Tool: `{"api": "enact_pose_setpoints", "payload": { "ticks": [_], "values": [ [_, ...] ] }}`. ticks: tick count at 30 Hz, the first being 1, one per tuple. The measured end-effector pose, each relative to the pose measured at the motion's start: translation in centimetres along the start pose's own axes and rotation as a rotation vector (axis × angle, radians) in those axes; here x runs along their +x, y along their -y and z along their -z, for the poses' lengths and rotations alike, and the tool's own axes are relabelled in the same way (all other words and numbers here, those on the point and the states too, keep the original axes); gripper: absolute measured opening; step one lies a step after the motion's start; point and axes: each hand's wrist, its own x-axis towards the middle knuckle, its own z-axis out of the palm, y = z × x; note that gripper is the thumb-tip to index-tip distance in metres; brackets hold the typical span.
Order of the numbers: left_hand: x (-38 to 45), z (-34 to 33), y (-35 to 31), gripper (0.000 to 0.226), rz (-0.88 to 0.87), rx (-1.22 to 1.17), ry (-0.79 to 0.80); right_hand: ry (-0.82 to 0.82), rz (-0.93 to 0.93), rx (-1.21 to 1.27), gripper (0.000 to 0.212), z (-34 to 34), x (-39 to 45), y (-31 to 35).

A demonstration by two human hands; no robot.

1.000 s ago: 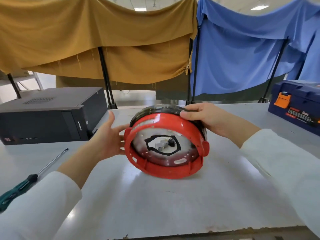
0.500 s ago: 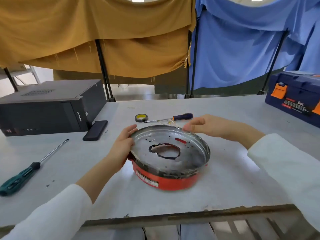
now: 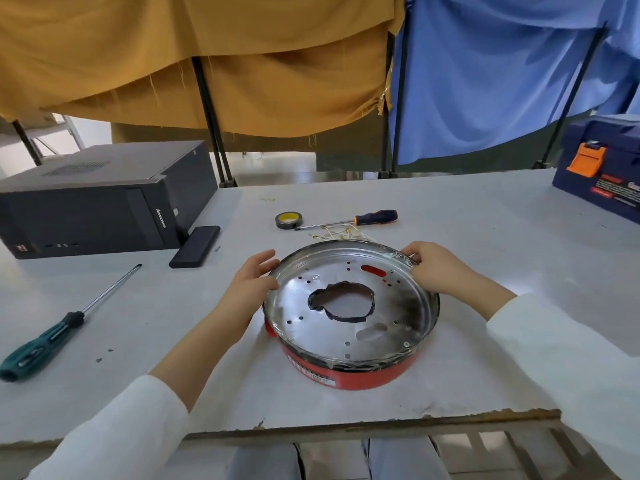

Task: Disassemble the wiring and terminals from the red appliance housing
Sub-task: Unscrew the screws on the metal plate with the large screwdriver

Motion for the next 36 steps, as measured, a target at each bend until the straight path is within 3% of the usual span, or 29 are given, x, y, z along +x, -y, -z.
{"api": "enact_pose_setpoints", "payload": {
  "ticks": [12,16,20,23,26,32,36],
  "values": [
    [4.9,-2.2,-1.3,0.047,-0.101,0.346,0.010,0.047,0.025,0.085,0.026,0.6,3.3,-0.2],
    [7.1,-2.4,-1.7,0.043,-0.166,0.487,0.090,0.075,0.030,0.082,0.029,0.4,5.6,0.2],
    [9.6,-2.4,-2.1,0.041,-0.206,0.618,0.143,0.118,0.040,0.123,0.014,0.5,8.7,0.6],
    [10.9,-2.7,-2.0,0.044,-0.241,0.663,0.197,0.082,0.071,0.172,0.020,0.2,11.8,0.8],
    [11.3,-2.9,-1.6,0.047,-0.289,0.666,0.224,0.024,0.147,0.057,0.026,-0.8,15.4,0.4],
    [11.2,-2.9,-1.2,0.046,-0.303,0.637,0.215,0.068,0.217,-0.281,0.053,-2.8,20.3,-1.0],
    [11.1,-3.0,-1.1,0.047,-0.301,0.610,0.204,-0.053,0.232,-0.347,0.059,-3.5,21.2,-1.5]
  ]
}}
